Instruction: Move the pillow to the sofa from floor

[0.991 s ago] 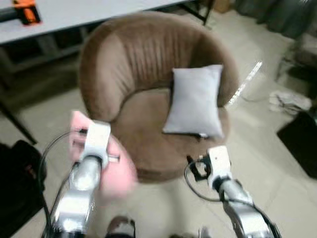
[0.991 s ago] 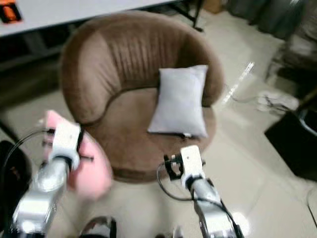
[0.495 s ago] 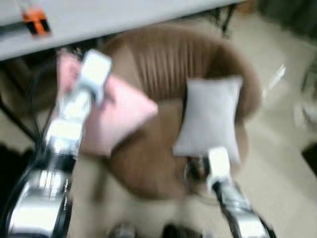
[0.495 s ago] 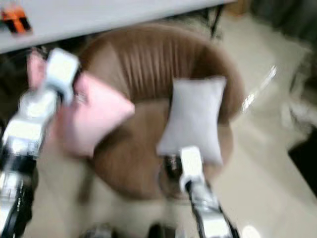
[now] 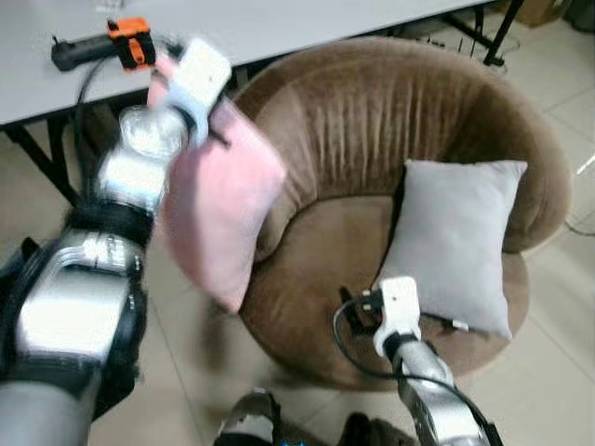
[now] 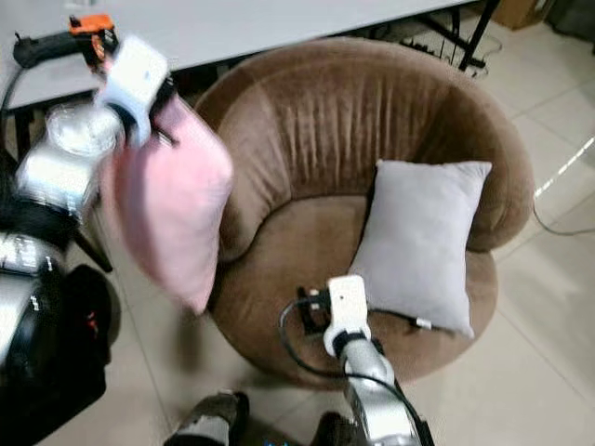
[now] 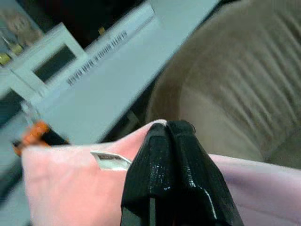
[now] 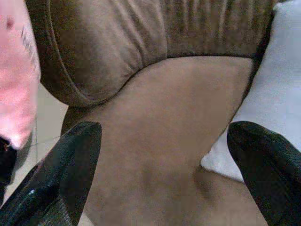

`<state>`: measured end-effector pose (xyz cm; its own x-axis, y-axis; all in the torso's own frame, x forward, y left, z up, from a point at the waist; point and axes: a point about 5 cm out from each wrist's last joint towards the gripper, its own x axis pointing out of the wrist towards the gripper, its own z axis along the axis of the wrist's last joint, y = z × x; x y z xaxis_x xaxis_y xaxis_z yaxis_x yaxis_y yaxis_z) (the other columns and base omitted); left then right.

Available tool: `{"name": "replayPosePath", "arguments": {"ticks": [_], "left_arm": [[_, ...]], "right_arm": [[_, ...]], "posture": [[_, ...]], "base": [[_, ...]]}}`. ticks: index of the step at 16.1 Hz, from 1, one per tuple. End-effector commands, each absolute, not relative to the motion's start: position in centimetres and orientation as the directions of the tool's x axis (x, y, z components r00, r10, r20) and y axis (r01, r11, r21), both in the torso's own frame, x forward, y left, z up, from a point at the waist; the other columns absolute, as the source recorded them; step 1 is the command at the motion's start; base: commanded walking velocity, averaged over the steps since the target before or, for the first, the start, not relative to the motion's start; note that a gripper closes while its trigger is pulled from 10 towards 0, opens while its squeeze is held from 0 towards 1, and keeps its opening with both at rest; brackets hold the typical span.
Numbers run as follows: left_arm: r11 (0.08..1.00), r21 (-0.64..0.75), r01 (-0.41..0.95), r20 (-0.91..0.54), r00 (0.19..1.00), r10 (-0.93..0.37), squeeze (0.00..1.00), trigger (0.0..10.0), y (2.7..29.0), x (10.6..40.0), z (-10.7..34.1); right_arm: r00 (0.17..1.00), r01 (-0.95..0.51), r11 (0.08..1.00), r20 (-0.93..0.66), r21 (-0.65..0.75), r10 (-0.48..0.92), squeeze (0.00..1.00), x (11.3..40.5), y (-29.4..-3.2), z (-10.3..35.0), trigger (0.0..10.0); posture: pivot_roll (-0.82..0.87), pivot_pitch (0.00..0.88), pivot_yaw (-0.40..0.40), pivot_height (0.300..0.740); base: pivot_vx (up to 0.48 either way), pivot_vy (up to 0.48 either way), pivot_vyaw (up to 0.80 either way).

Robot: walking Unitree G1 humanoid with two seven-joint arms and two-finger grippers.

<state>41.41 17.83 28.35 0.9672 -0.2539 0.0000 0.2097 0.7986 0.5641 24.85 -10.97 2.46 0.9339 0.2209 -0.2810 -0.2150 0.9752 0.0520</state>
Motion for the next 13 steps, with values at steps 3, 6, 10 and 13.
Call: {"name": "replayPosePath", "arguments": {"ticks": [3,6,10,13], "left_arm": [[0.778,0.609,0.154,0.131,0.948,-0.289,0.00,10.0,17.2,41.5,34.9],[0.787,0.600,0.141,0.193,0.930,-0.313,0.00,10.0,16.2,41.3,38.7],[0.806,0.588,0.066,0.248,0.934,-0.257,0.00,10.0,15.8,41.2,41.3],[0.804,0.595,0.015,0.226,0.956,-0.185,0.00,10.0,15.7,41.8,40.1]], "right_arm": [[0.931,-0.215,0.974,-0.286,0.067,0.225,0.00,24.6,-9.9,2.2,10.0],[0.930,-0.213,0.974,-0.287,0.082,0.228,0.00,24.7,-9.3,2.1,10.0],[0.930,-0.215,0.972,-0.285,0.097,0.234,0.00,24.9,-8.3,2.1,10.0],[0.932,-0.211,0.972,-0.280,0.104,0.232,0.00,24.4,-7.7,2.1,10.0]], "posture": [[0.17,0.136,0.068,0.740],[0.17,0.128,0.083,0.740],[0.16,0.112,0.111,0.740],[0.13,0.113,0.140,0.740]], "base": [[0.000,0.000,0.00],[0.000,0.000,0.00],[0.000,0.000,0.00],[0.000,0.000,0.00]]}}
